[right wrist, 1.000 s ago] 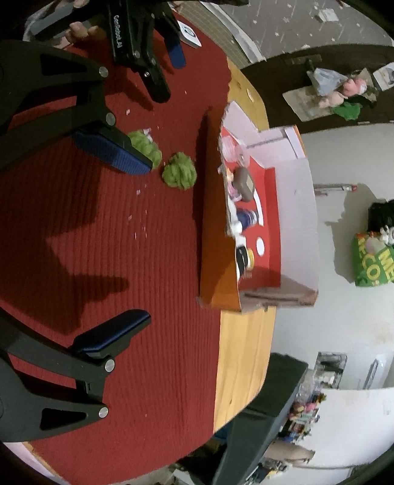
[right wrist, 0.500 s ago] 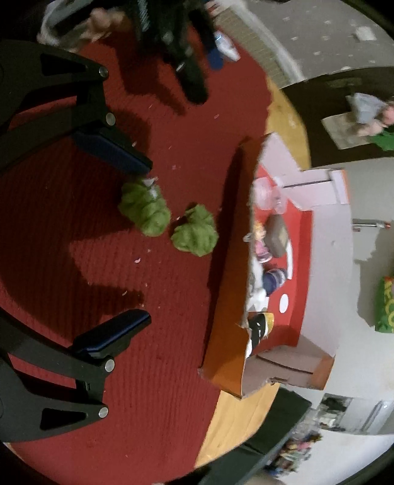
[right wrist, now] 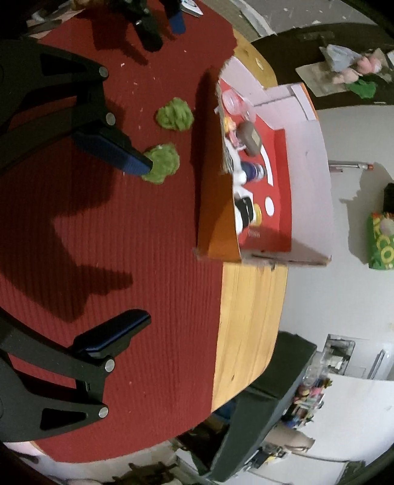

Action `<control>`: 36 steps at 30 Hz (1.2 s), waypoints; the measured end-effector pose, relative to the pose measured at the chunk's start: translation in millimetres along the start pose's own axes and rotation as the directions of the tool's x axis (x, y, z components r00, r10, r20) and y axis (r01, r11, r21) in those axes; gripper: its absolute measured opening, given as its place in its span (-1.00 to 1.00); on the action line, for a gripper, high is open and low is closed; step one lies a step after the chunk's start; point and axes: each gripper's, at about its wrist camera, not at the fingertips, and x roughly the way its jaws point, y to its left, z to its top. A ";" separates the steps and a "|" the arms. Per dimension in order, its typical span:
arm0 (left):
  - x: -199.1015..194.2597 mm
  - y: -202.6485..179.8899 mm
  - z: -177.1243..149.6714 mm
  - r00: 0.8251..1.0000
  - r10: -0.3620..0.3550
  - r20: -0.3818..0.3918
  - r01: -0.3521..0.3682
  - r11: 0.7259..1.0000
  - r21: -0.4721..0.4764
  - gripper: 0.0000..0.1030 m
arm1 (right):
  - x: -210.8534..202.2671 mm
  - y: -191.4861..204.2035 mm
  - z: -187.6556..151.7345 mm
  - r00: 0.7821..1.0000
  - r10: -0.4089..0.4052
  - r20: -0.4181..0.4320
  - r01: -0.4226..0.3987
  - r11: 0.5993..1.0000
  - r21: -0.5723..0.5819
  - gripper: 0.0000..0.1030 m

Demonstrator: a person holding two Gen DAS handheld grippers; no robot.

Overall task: Organize objects
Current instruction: 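Move both tools toward the two green knitted balls on the table, then grasp one green knitted ball with the left tool while the right tool grasps the other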

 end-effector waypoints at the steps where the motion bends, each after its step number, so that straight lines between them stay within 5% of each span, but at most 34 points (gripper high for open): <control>1: 2.6 -4.3 1.4 1.000 -0.003 -0.005 0.003 1.000 0.014 0.97 | -0.6 -1.6 -0.5 1.000 0.023 0.000 -0.023 1.000 0.003 0.76; 10: 24.8 -28.5 18.6 0.999 -0.023 -0.033 0.026 0.995 0.091 0.82 | -1.3 3.9 4.8 0.986 0.169 -0.013 -0.169 0.979 -0.111 0.76; 20: 45.9 -47.0 28.7 0.993 -0.073 -0.096 0.086 0.986 0.145 0.46 | 16.8 28.7 6.6 0.977 0.198 -0.076 -0.212 0.930 -0.302 0.60; 36: 55.5 -59.9 37.7 0.983 -0.133 -0.123 0.155 0.969 0.191 0.13 | 36.7 41.3 10.0 0.957 0.252 -0.147 -0.289 0.889 -0.355 0.02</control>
